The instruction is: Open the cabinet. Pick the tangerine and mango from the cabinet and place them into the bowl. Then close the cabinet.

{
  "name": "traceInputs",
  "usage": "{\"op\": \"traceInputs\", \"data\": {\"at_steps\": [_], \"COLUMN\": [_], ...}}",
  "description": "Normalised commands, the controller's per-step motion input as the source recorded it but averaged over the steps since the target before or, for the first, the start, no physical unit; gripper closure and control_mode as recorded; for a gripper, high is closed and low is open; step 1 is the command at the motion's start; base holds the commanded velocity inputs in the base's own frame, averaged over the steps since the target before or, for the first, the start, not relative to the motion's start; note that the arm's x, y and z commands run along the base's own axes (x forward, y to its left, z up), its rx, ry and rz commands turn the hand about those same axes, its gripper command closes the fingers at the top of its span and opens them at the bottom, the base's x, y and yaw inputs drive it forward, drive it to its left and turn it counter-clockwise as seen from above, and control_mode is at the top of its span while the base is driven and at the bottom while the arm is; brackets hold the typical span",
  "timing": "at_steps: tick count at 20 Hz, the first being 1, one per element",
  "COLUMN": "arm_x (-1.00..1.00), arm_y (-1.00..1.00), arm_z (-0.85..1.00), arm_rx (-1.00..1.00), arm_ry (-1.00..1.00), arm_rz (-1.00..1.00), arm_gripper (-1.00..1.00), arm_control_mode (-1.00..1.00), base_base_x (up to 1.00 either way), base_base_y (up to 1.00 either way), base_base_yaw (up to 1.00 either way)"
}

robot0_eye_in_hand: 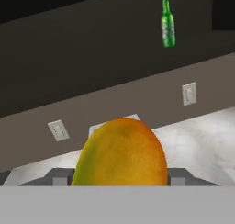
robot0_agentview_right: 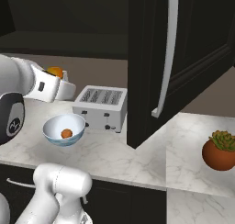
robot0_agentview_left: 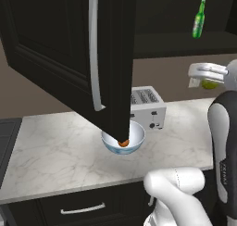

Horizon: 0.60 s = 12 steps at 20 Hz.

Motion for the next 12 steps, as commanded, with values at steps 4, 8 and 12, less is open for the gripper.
{"op": "traceInputs", "data": {"at_steps": [4, 8, 12], "arm_x": [-0.03, 0.28, 0.58], "arm_y": [0.39, 0.56, 0.59], "arm_z": [-1.00, -1.00, -1.00], "arm_rx": [0.00, 0.00, 0.00], "arm_ry": [0.23, 0.25, 0.30], "arm_rz": [0.09, 0.09, 0.08], "arm_gripper": [1.00, 1.00, 1.00], "arm_control_mode": [-1.00, -1.00, -1.00], "base_base_x": [0.00, 0.00, 0.00], "base_base_y": [0.00, 0.00, 0.00], "base_base_yaw": [0.00, 0.00, 0.00]}}
